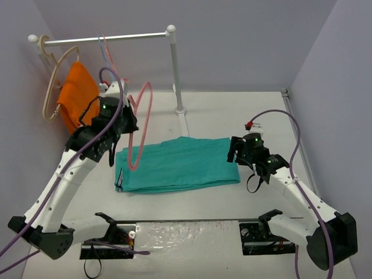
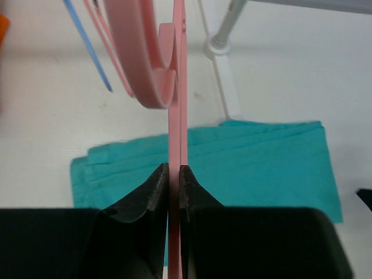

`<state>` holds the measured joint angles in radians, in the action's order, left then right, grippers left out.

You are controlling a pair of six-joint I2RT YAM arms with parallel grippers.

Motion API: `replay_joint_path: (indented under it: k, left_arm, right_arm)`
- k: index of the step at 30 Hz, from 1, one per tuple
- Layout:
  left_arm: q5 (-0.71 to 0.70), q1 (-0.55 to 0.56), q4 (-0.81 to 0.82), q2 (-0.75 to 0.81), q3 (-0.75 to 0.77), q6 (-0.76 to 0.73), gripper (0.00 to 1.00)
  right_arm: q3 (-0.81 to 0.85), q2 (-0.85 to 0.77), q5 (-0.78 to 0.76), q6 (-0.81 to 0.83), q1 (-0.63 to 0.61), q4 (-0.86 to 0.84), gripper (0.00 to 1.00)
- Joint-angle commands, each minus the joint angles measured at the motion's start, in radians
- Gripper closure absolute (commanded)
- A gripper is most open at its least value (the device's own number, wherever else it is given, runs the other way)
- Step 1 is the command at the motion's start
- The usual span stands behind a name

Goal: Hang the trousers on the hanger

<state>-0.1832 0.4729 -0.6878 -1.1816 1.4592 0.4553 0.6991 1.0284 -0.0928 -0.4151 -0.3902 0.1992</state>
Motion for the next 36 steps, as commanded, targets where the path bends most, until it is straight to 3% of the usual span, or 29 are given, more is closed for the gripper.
replay_joint_path:
  k: [1,6,12,26,29,33,36]
  left_arm:
    - [-0.025,0.176,0.228,0.076,-0.167,0.163,1.00]
    - [-0.129,0.336,0.407,0.052,-0.321,0.263,1.00]
    - [-0.177,0.432,0.607,-0.044,-0.374,0.316,1.00]
    - [-0.208,0.515,0.943,-0.218,-0.481,0.340,1.00]
    - [-0.241,0.534,1.000,-0.246,-0.514,0.348,1.00]
    - [-0.287,0.546,1.030,-0.287,-0.545,0.364,1.00]
    - [-0.297,0.546,1.046,-0.306,-0.556,0.375,1.00]
  right_arm:
    - [-0.025,0.062,-0.048,-0.074,0.031,-0.034,0.32]
    - [-0.045,0.137,0.002,-0.077,0.089,-0.048,0.35]
    - [-0.072,0.210,0.106,-0.070,0.145,-0.145,0.40]
    - [-0.148,0.411,0.269,-0.060,0.203,-0.386,0.51]
    - [-0.162,0.419,0.281,-0.060,0.202,-0.397,0.64]
    - [-0.172,0.366,0.309,-0.056,0.203,-0.390,0.90]
    - [-0.148,0.275,0.330,-0.051,0.202,-0.334,0.99]
